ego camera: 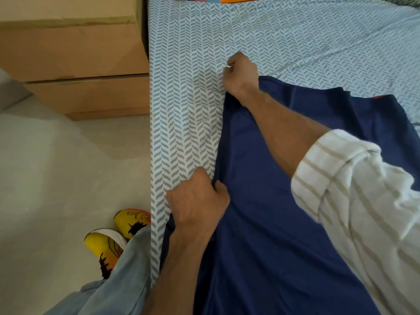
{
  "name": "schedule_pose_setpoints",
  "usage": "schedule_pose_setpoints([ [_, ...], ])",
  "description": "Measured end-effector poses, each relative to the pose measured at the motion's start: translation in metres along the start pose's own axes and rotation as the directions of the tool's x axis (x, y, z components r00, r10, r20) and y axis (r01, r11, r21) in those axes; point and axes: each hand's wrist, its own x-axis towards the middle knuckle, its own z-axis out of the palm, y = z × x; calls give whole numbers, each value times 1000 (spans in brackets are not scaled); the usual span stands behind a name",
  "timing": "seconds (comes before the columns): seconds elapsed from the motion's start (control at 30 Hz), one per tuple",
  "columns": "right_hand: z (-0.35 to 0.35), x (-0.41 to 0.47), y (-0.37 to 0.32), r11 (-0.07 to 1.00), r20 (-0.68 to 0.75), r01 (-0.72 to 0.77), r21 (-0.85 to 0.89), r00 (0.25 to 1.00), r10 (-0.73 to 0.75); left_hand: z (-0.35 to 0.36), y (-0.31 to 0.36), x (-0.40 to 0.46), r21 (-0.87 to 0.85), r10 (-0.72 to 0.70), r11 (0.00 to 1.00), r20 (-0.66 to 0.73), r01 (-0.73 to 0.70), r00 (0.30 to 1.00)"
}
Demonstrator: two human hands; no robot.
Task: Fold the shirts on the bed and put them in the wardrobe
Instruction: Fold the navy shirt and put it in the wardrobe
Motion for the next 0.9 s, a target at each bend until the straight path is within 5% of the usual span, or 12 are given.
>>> schedule_pose_setpoints([
  [0.17,-77,-61,77,997,-152,67,-44,986,-73,-3,9,-11,134,57,990,-85,-46,995],
  [0.37,-226,-134,240,937,-363,-267,-224,915,174,28,59,-25,361,362,893,-224,-268,905],
  [0.5,-278,-159,322,884,-242,-428,-187,892,381,65,133,-20,261,492,850,-85,-457,867],
  [0.73,-284,-165,380,984,-279,-167,-62,949,144,157,291,27,39,602,794,87,-607,794],
  [0.9,-277,-165,391,998,-364,-50,-25,931,37,206,382,85,139,567,804,116,-579,815],
])
